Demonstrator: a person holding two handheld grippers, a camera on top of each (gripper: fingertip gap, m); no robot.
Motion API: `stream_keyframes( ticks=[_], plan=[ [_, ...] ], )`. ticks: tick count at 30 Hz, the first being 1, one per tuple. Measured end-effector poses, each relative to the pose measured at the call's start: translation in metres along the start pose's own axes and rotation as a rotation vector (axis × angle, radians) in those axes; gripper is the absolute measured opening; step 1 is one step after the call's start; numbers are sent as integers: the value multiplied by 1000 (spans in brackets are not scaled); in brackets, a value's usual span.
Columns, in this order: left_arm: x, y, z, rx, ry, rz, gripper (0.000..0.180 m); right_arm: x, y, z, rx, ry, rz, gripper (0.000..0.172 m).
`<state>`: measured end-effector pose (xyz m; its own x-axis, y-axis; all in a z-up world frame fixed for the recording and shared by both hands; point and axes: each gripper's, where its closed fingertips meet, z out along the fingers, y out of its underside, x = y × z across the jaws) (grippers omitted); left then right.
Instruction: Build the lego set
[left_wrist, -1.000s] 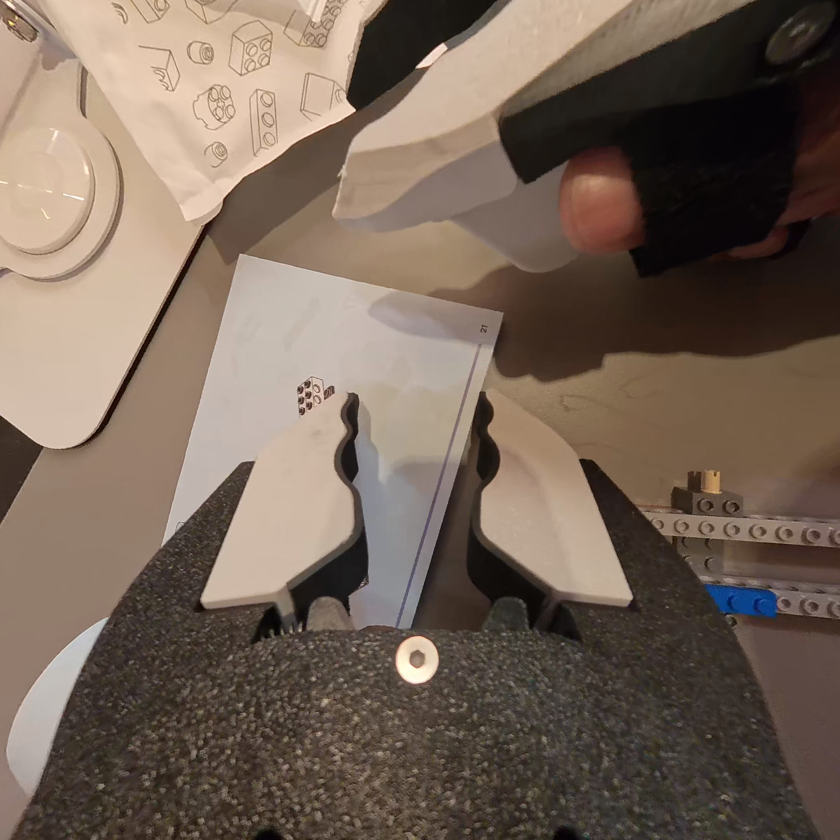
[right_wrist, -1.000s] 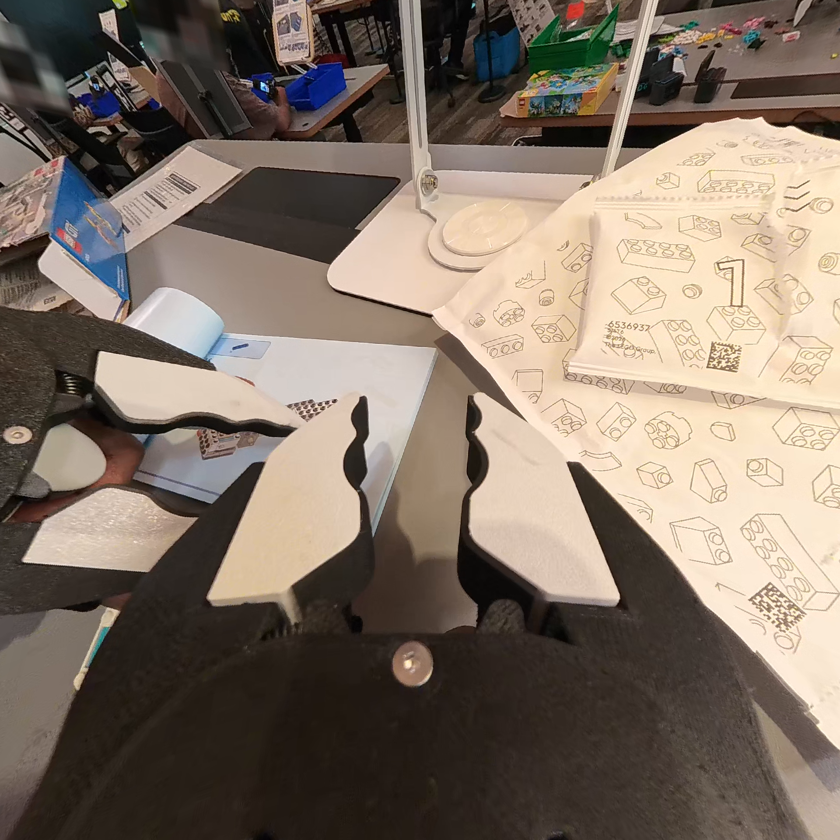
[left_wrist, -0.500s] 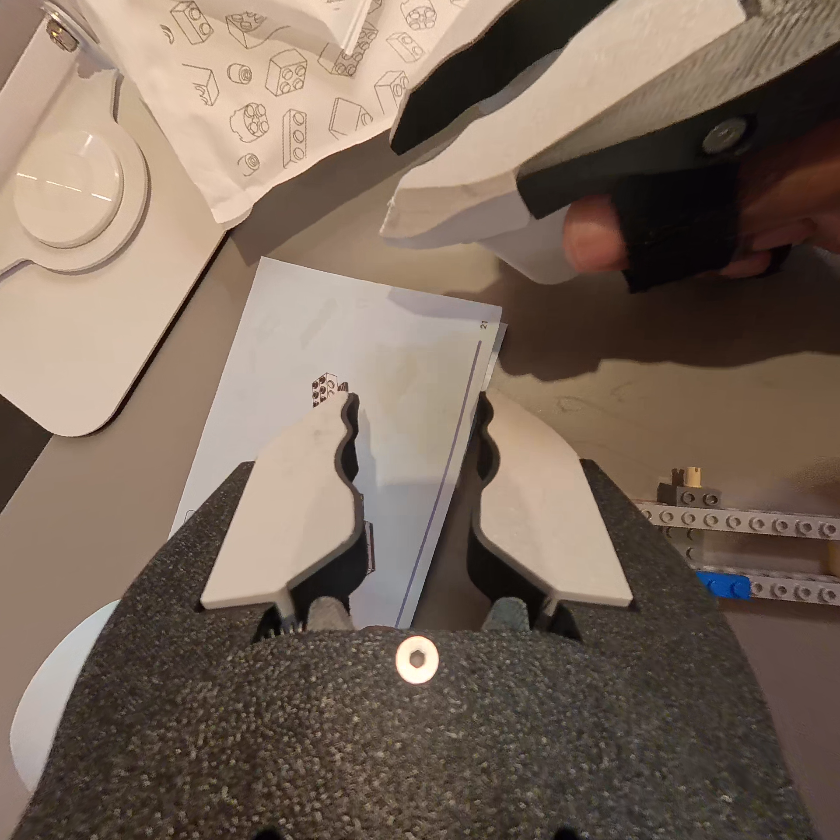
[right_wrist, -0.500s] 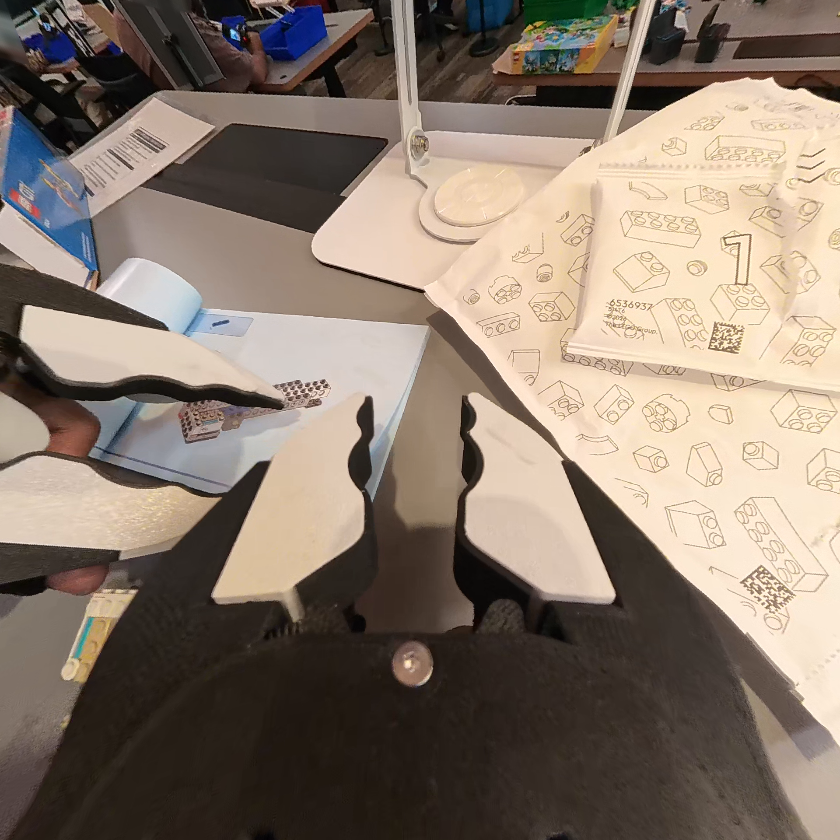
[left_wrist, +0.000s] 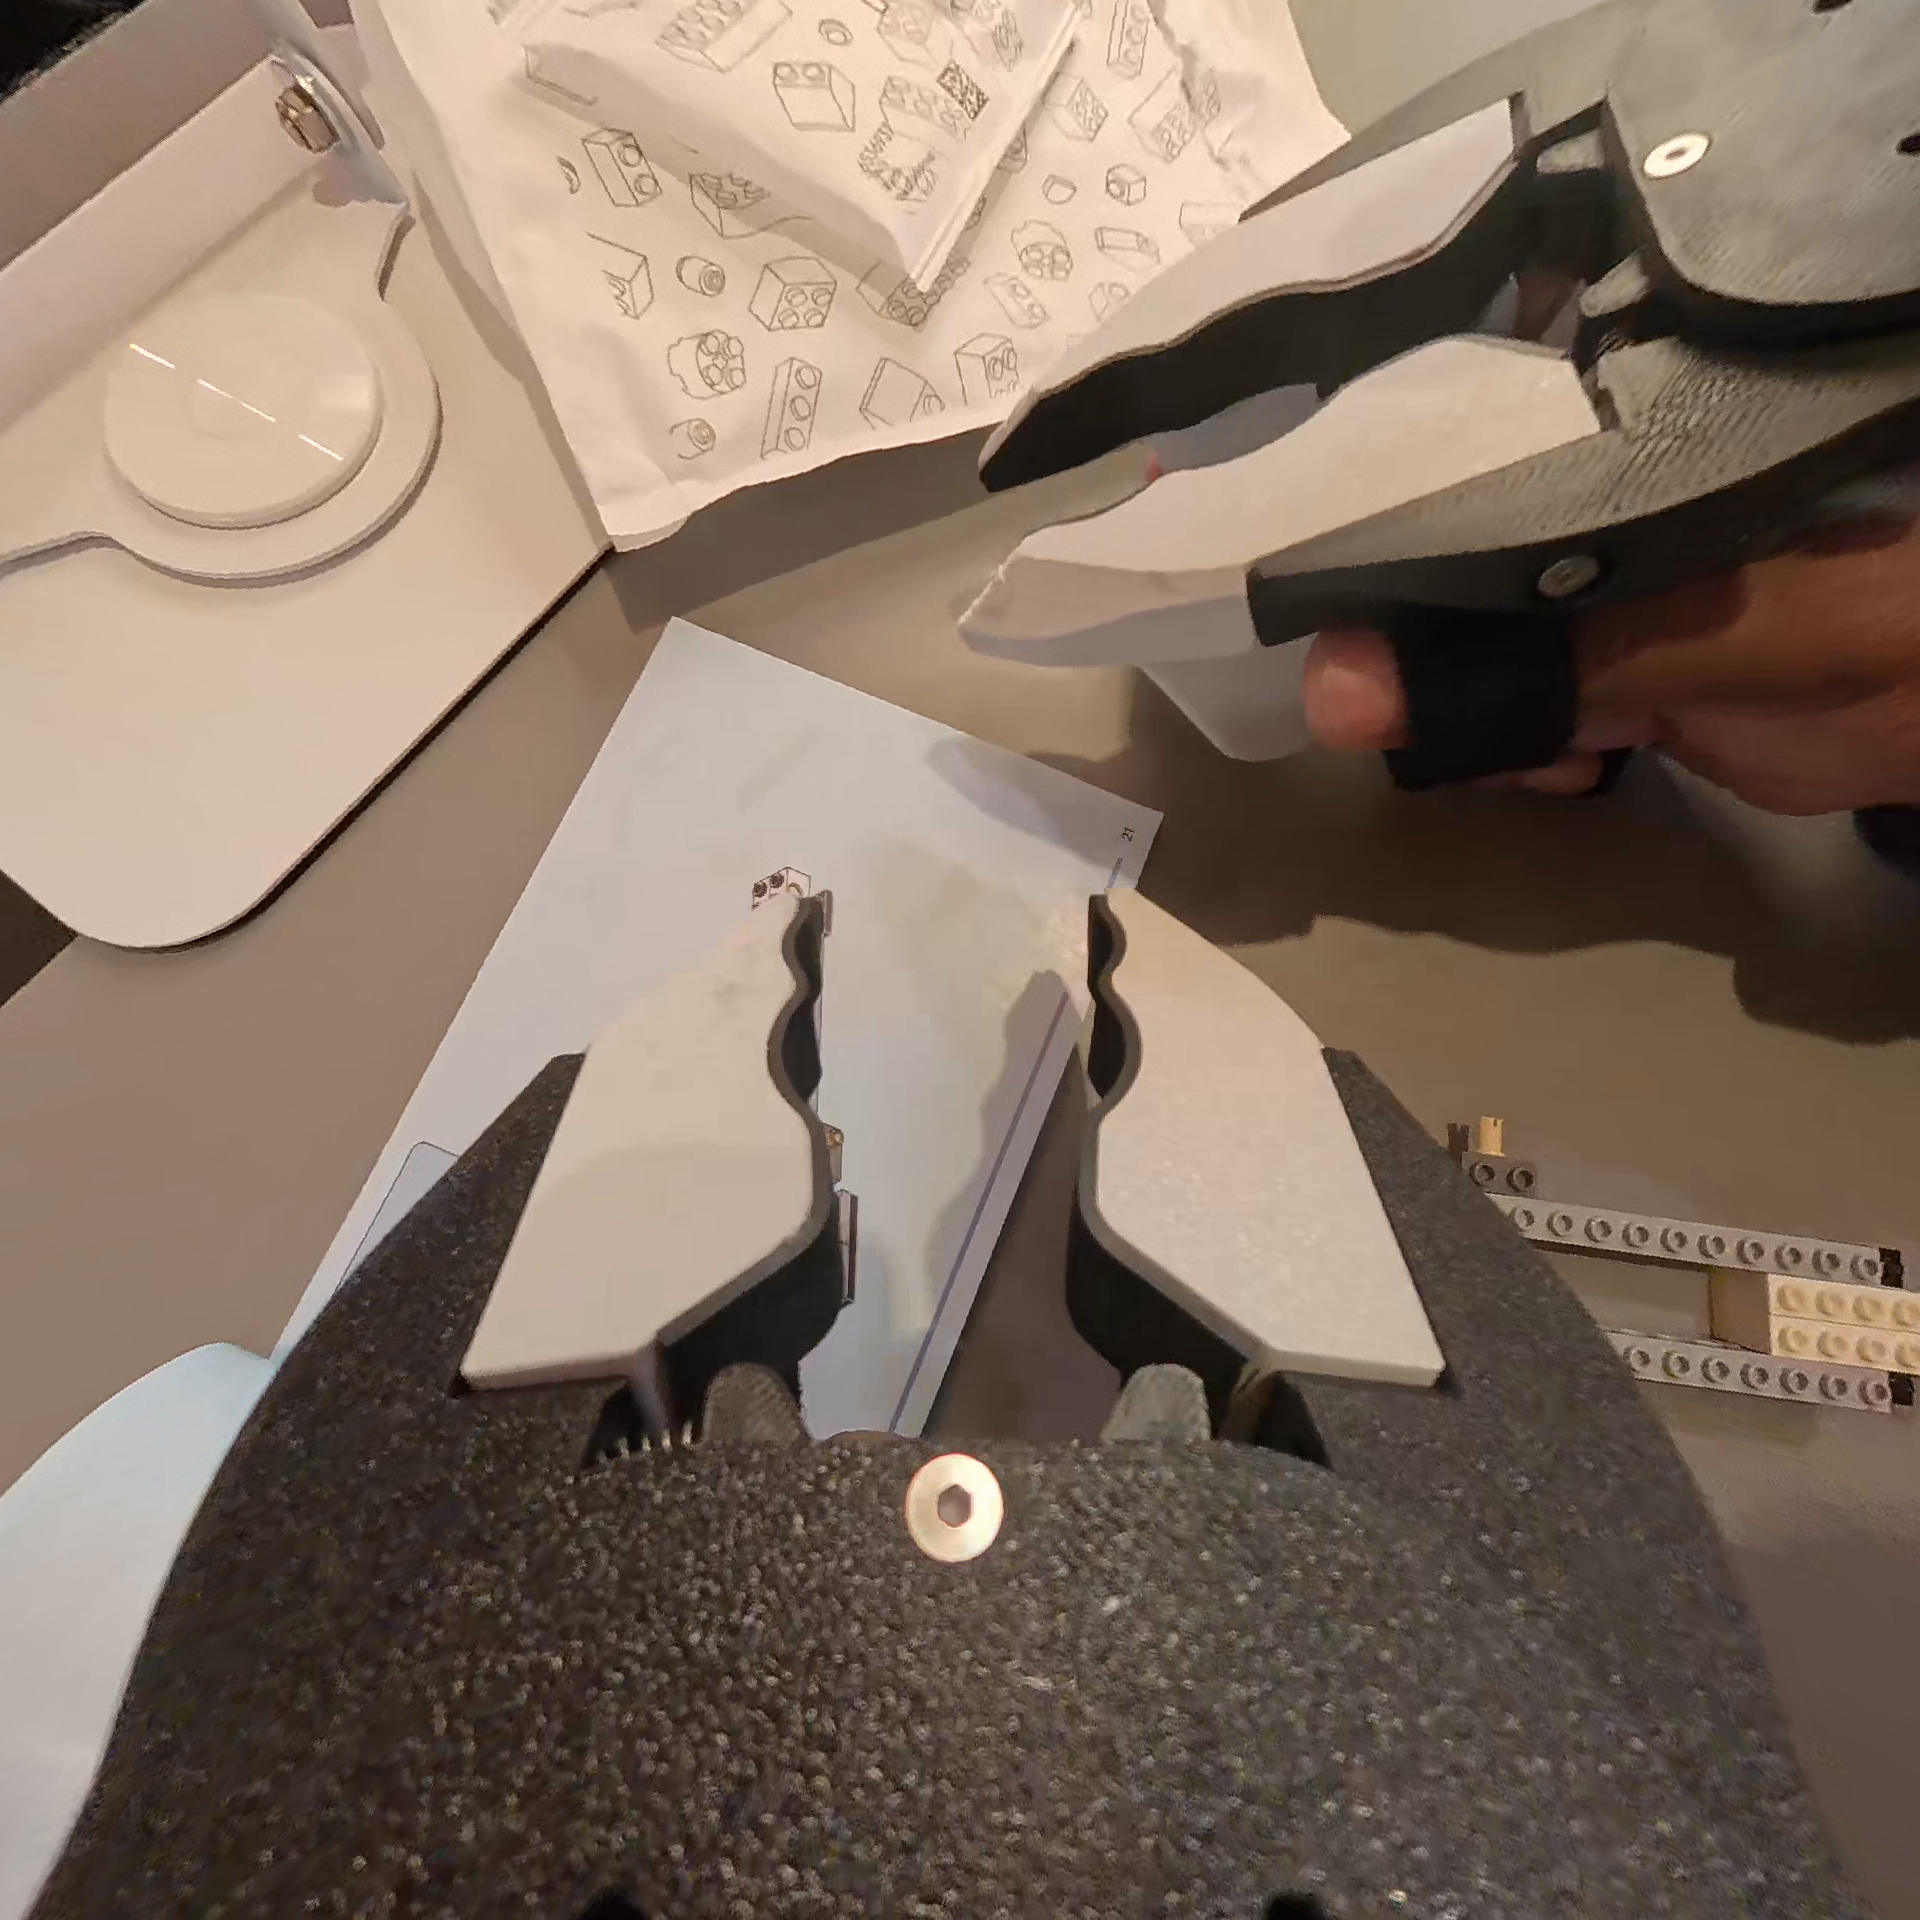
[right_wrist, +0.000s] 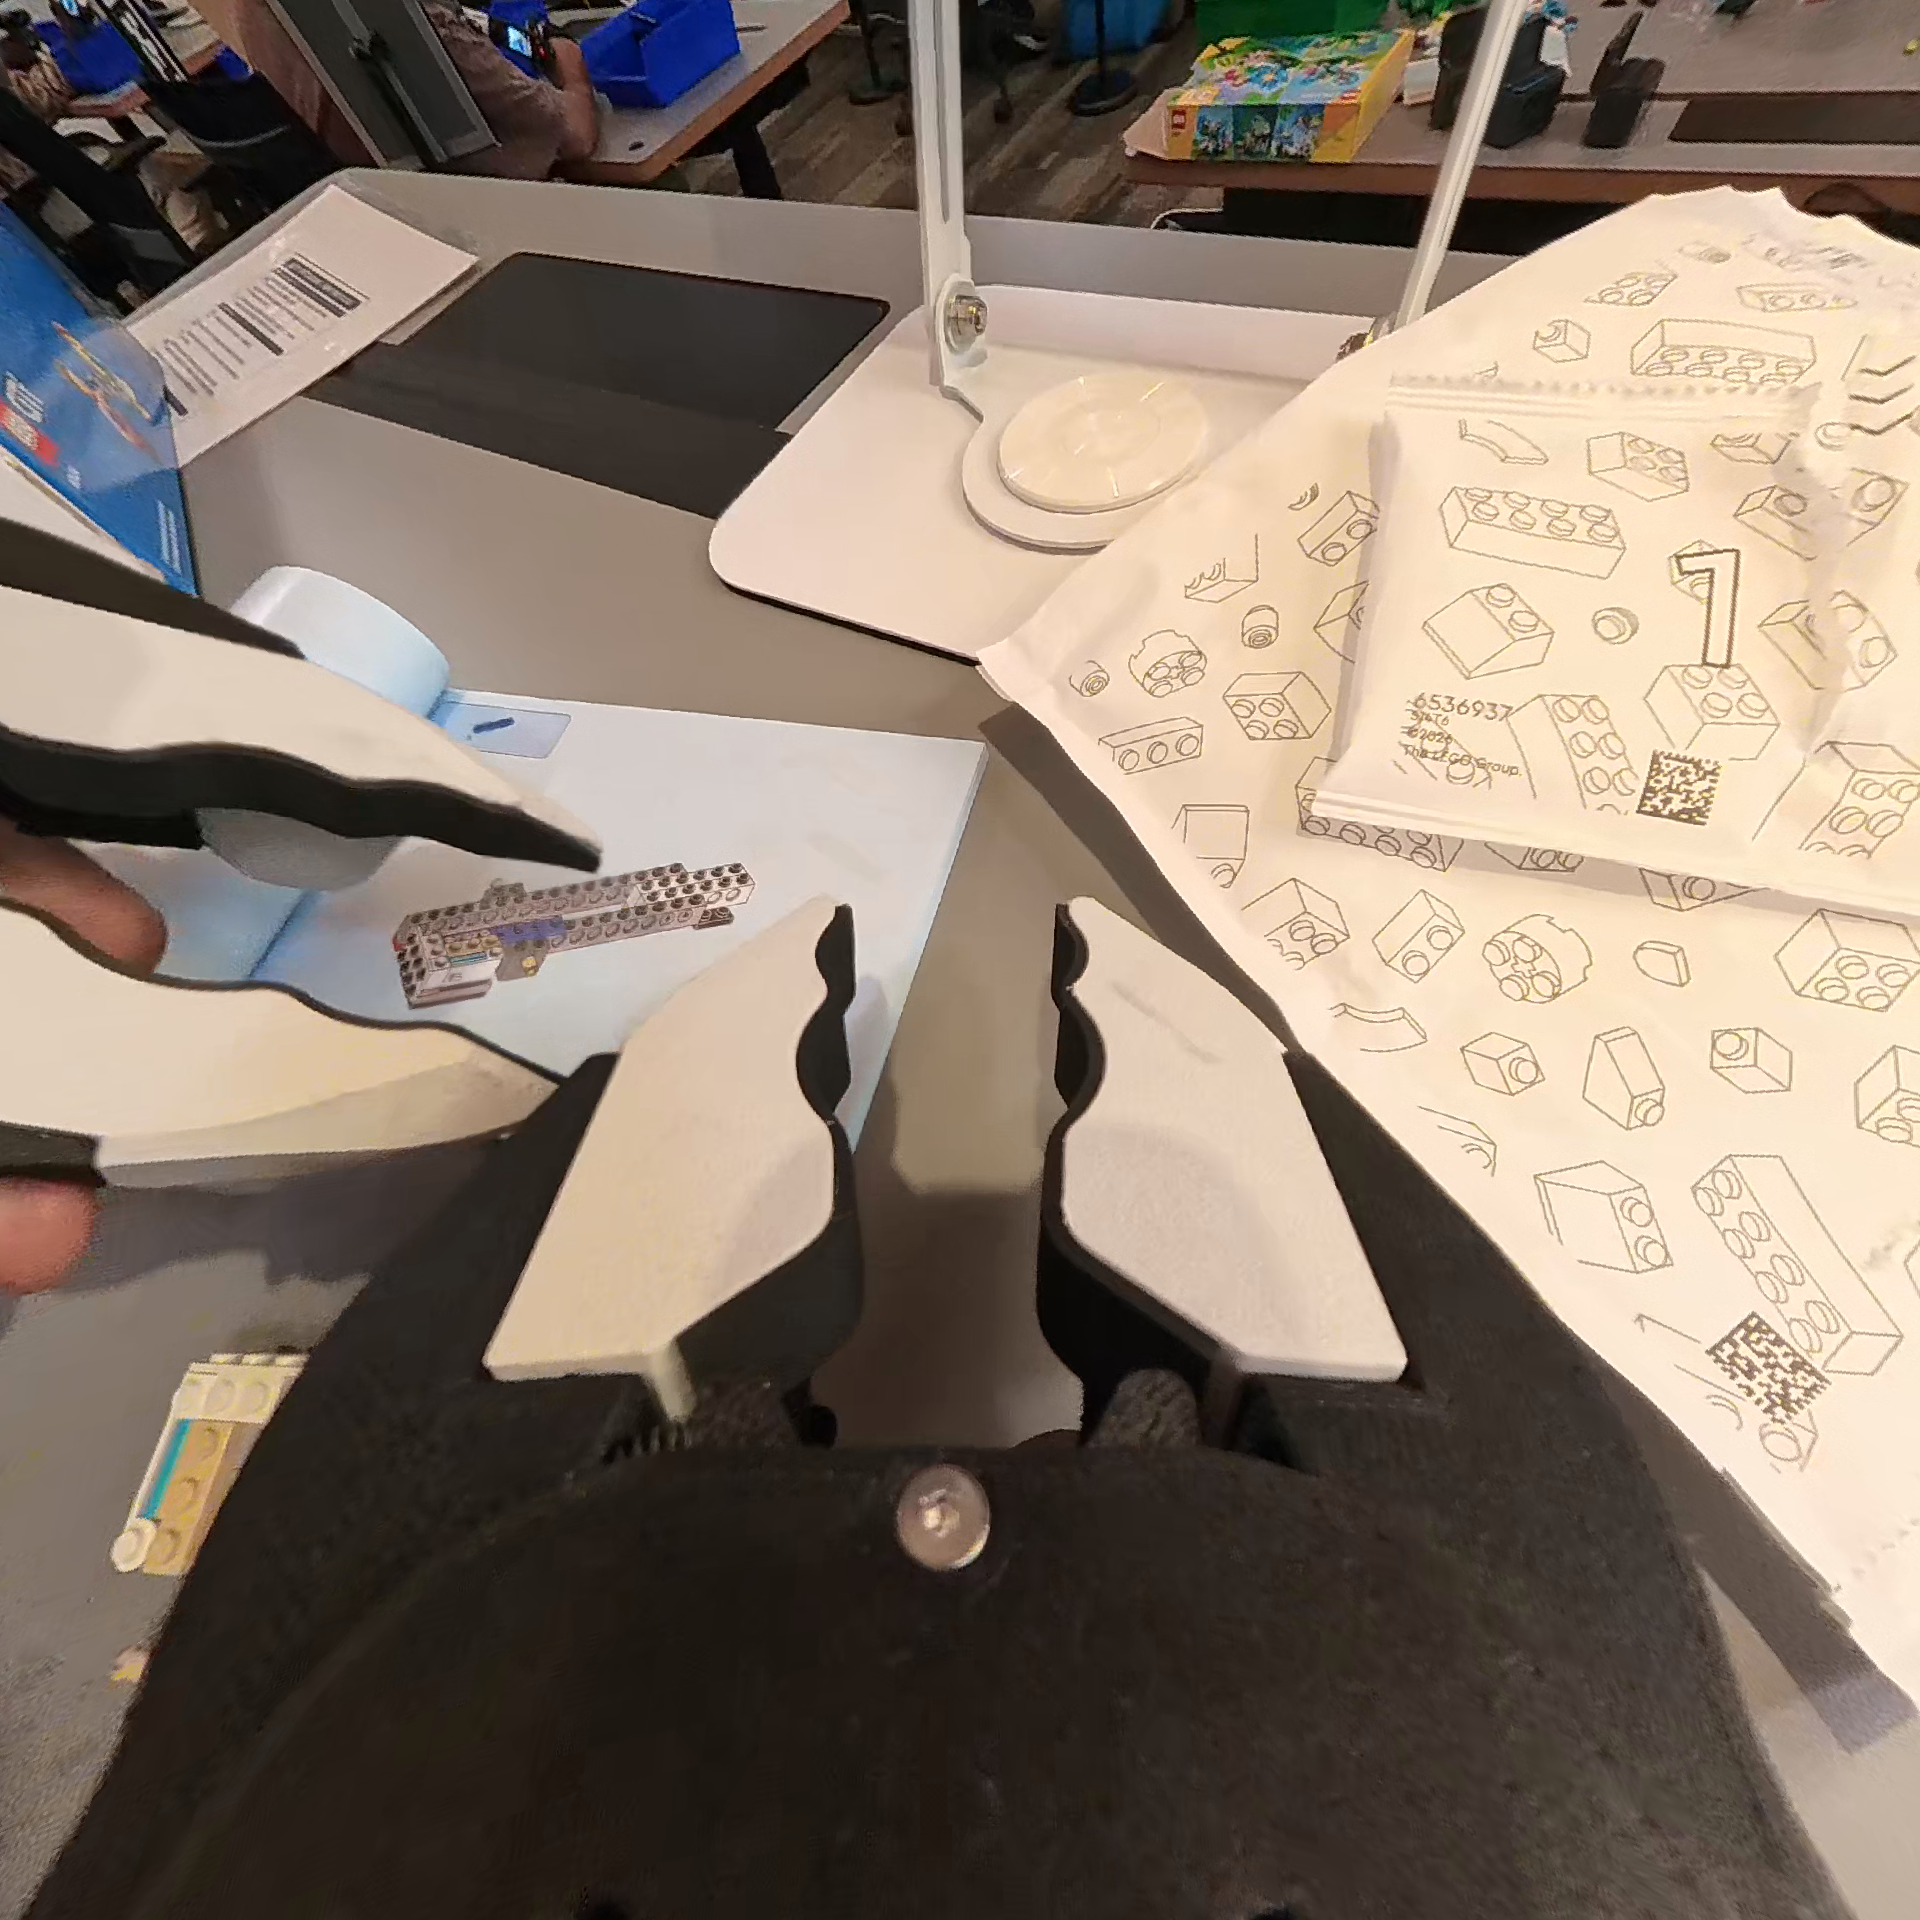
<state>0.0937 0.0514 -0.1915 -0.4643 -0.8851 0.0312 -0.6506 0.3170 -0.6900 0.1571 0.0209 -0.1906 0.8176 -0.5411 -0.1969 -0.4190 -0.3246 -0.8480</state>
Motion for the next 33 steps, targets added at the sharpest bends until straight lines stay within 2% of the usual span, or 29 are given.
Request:
stream_keyframes(
  ticks=[4,9,14,21,33],
  plan=[
    [-9,1,-5,-10,-28,-17,50,0,1,5,-24,10,0,36],
    [-25,-5,-9,-72,-86,-1,58,8,-1,4,-5,-21,101,35],
    [-43,-22,19,-141,-69,37,72,10,-2,2,13,-46,147,35],
    [-51,-14,50,-137,-3,-7,79,9,0,4,-4,-80,178,35],
    [-46,-6,57,-167,-6,-1,79,9,0,4,-3,-107,212,35]
  ],
)
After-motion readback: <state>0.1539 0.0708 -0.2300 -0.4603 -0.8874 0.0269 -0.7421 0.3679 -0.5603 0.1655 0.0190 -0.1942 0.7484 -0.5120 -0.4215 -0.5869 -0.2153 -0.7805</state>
